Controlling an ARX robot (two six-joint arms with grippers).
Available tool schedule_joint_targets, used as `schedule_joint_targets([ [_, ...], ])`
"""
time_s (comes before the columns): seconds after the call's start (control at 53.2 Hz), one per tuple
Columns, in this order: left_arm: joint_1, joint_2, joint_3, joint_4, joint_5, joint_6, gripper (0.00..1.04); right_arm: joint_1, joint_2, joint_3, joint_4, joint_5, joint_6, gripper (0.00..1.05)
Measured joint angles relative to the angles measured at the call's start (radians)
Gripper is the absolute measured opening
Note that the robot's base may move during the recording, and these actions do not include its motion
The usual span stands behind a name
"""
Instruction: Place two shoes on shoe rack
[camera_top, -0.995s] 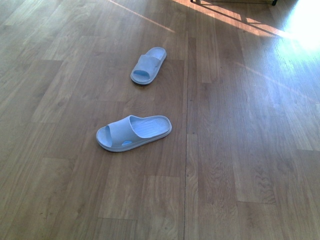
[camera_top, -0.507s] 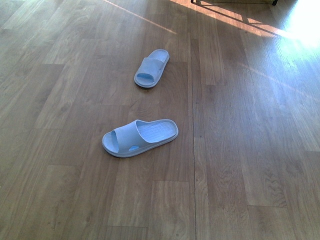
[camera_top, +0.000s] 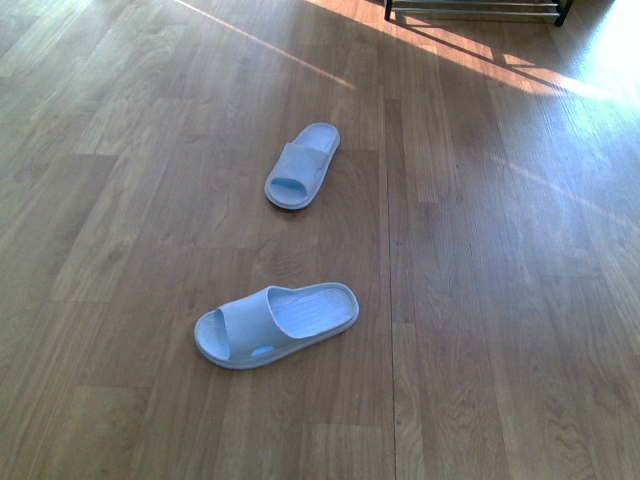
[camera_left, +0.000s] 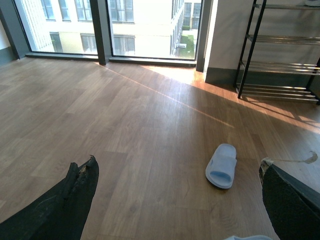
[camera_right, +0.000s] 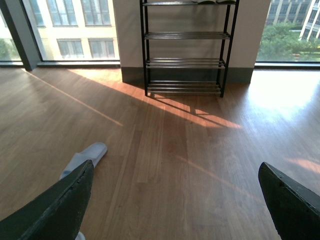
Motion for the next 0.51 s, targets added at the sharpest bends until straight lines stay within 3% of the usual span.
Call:
schedule_joint_targets([
  [0.507,0.0,0.0,0.0,0.0,0.0,0.0,0.95,0.0,0.0,0.0,0.0,0.0,0.0,0.96],
])
